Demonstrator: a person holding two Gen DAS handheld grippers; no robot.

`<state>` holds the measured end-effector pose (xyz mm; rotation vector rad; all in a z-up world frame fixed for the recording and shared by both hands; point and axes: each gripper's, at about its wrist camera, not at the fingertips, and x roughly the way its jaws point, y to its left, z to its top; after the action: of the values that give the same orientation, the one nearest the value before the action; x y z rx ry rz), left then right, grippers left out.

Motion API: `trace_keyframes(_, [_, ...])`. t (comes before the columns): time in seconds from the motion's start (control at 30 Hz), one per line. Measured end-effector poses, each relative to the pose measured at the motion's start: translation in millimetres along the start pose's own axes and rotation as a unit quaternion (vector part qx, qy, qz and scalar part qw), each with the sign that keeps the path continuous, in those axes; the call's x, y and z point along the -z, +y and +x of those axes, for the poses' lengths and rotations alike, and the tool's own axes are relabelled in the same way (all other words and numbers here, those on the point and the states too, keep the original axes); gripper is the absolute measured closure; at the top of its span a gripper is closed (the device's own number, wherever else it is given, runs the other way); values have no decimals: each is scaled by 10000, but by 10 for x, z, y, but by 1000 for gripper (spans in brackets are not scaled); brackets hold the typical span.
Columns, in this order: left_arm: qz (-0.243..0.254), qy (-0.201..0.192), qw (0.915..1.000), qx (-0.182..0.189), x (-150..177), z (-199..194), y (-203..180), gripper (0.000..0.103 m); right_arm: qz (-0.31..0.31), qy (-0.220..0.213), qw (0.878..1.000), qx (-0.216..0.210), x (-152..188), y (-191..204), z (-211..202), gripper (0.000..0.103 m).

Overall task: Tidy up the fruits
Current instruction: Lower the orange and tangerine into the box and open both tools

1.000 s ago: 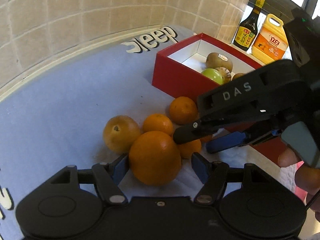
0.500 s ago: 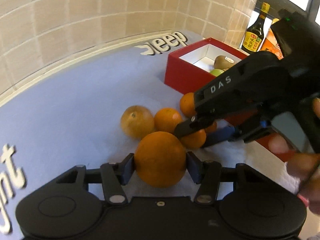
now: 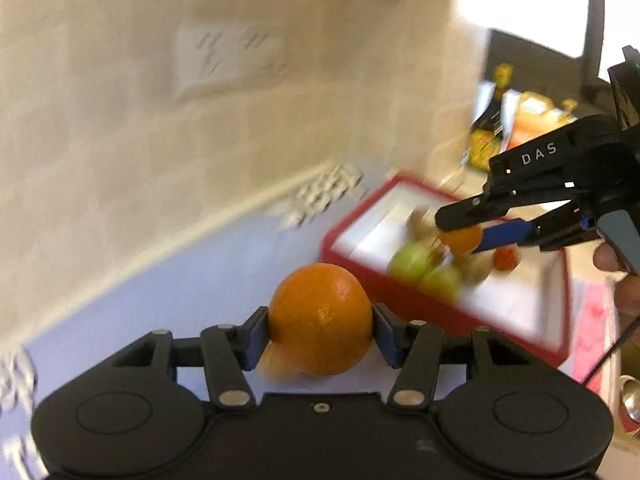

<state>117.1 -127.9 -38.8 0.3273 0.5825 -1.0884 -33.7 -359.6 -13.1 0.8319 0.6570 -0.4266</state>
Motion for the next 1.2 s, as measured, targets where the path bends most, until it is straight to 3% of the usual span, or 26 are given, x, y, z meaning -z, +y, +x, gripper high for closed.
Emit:
trace_keyframes(0.1, [319,-270,9985,364,-311,71,-246,38,-2,-542,9981,302,-300,-237,-299,62])
trace_keyframes(0.2, [749,-358,9944,652,-507,232,-587,38,-1,-542,9963,663,-549,-570,-426,61])
trace_keyframes(0.3, [1088,-106,9890,997,-544,525,-944,37,-177,-70,9941,1068,-671,-872,-317,61])
trace_keyframes(0.53, [1522,1034,9737,1344,-298,1399,-1534,37,-194,1082,9851,1322,-486,-1251,207,62])
trace_keyframes(0.73, [1695,1470,9629,1498,-133,1718,-1652,37,-303,1427,9782,1475,-367,-1339,511,62])
trace_keyframes(1.2, [1561,1656,9606,1594,-140,1992,-1656,35,-299,1518,9743,1636,-382,-1379,746,60])
